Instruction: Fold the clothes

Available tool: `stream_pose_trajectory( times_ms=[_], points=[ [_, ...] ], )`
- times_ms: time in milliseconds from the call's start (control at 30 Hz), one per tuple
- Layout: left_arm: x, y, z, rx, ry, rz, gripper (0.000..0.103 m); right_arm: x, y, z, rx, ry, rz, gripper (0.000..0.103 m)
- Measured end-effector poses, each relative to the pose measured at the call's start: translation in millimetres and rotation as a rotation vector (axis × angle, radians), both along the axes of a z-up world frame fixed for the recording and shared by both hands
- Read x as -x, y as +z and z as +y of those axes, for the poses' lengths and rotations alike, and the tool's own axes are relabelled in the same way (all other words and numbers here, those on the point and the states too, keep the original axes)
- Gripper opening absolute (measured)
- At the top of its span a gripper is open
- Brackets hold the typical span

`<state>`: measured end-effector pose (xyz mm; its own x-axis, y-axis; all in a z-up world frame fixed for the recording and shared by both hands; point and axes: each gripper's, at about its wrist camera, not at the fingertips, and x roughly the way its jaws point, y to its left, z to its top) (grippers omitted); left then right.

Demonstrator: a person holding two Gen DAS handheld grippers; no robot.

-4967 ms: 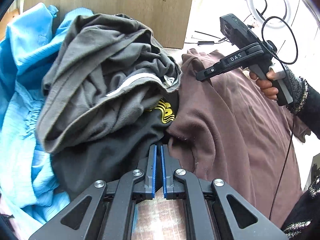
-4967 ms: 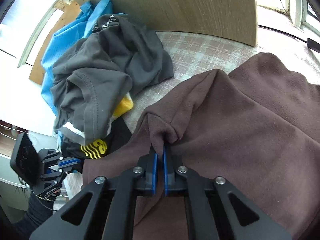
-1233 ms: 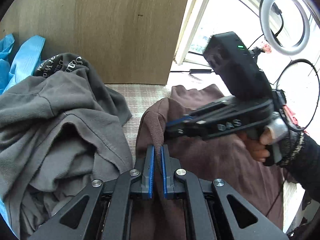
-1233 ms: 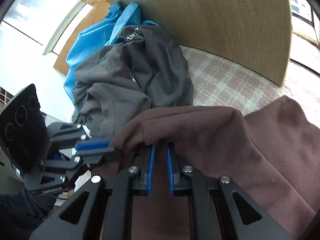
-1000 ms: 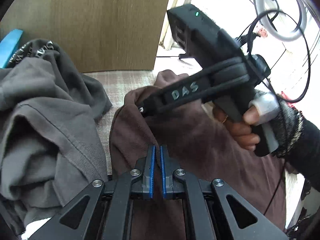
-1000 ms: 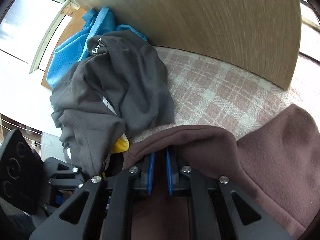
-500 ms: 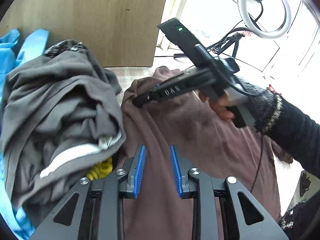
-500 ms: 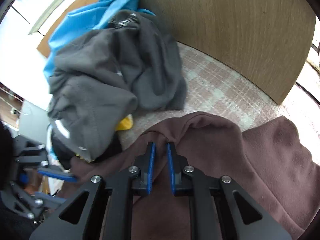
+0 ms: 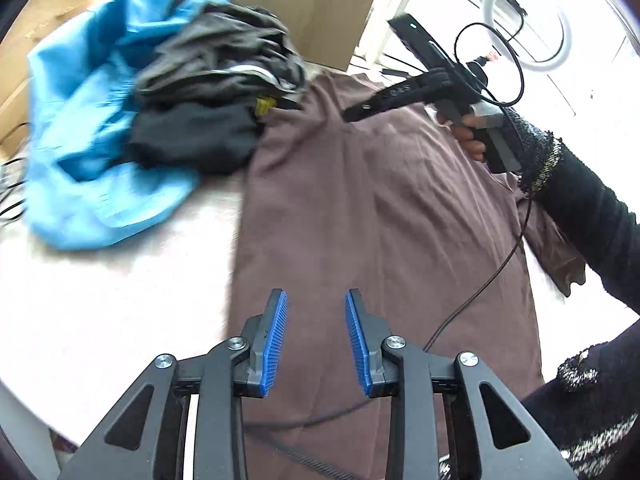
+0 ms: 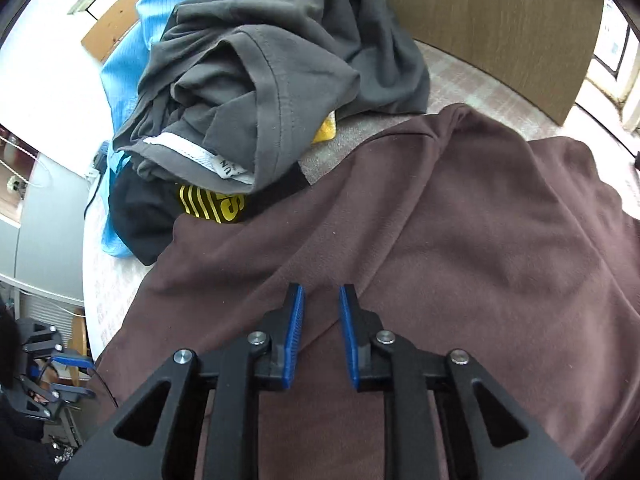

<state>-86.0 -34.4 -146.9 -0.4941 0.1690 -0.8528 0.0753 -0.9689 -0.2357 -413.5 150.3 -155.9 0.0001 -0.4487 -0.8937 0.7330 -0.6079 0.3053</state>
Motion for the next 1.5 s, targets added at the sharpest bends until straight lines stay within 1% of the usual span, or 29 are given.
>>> stream_pose_trajectory(
  times_ms=[33,67,133,200,233,333,367,433,467,500,567,633,667,733,767,867,967,1167,1333,1367,1433,1467,1500],
  points=[
    [-27.3,6.4,-10.3,0.008,0.048,-0.013,0.032,-4.3,12.0,-0.2,0.015,0.002,0.011,0.019],
    [-55.0,10.2,-19.4,-0.001,0.089,-0.035,0.032,-11.0,24.9,-1.5,0.038,0.014,0.023,0.019],
    [-106.2,13.1,-30.7,-0.005,0.163,-0.073,0.032,-29.4,47.7,-7.4,0.083,0.052,0.048,0.026],
    [-133.8,2.9,-30.7,-0.007,0.21,-0.1,0.035,-49.8,61.8,-14.9,0.12,0.093,0.067,0.046],
    [-136.8,-5.9,-29.3,-0.014,0.229,-0.105,0.037,-57.4,62.5,-19.3,0.124,0.107,0.07,0.047],
    [-123.3,-29.3,-26.2,-0.025,0.238,-0.091,0.038,-72.6,48.5,-40.6,0.072,0.141,0.068,0.048],
    [-116.4,-35.1,-23.0,-0.009,0.215,-0.084,0.039,-74.9,43.0,-47.3,0.053,0.133,0.063,0.048],
    [-99.9,-48.2,-16.7,0.026,0.161,-0.096,0.039,-76.4,33.5,-58.2,0.043,0.111,0.024,0.048],
    [-95.0,-53.9,-15.6,0.039,0.135,-0.109,0.039,-78.1,32.1,-60.7,0.043,0.106,0.02,0.048],
    [-92.4,-58.3,-16.1,0.045,0.117,-0.122,0.039,-80.7,34.0,-61.1,0.035,0.105,0.047,0.048],
    [-97.0,-59.1,-20.7,0.027,0.11,-0.128,0.039,-85.8,37.7,-62.0,0.019,0.104,0.101,0.047],
    [-103.3,-55.2,-22.4,0.019,0.107,-0.117,0.039,-90.9,41.4,-62.9,0.002,0.102,0.155,0.047],
    [-105.9,-54.2,-22.5,0.017,0.103,-0.114,0.041,-88.4,43.4,-60.9,-0.003,0.09,0.166,0.047],
    [-109.5,-55.4,-19.8,0.02,0.092,-0.118,0.043,-67.6,46.9,-50.1,-0.007,0.025,0.127,0.047],
    [-110.4,-57.2,-17.5,0.022,0.086,-0.125,0.043,-63.2,49.2,-48.7,-0.007,0.019,0.123,0.047],
    [-111.9,-62.0,-10.5,0.018,0.072,-0.133,0.043,-74.1,56.1,-62.3,0.013,0.108,0.149,0.047],
    [-109.7,-66.3,-6.4,0.009,0.078,-0.134,0.043,-73.7,39.7,-78.6,-0.05,0.104,0.126,0.047],
    [-115.9,-68.4,-3.1,-0.039,0.099,-0.103,0.043,-72.8,6.9,-111.3,-0.177,0.095,0.078,0.048],
    [-117.7,-76.9,-2.3,-0.053,0.105,-0.102,0.043,-72.0,-18.0,-136.4,-0.274,0.089,0.045,0.047],
    [-118.0,-77.4,-2.4,-0.061,0.104,-0.096,0.041,-72.0,-16.7,-136.1,-0.271,0.094,0.056,0.045],
    [-119.2,-75.7,-1.9,-0.083,0.094,-0.073,0.04,-71.9,-14.1,-135.4,-0.264,0.103,0.078,0.032],
    [-119.7,-74.0,-1.4,-0.091,0.088,-0.059,0.035,-71.8,-12.9,-135.0,-0.26,0.107,0.089,0.018],
    [-120.1,-72.5,-0.9,-0.09,0.085,-0.052,0.031,-70.9,-11.1,-133.7,-0.252,0.108,0.093,0.009]
  ],
)
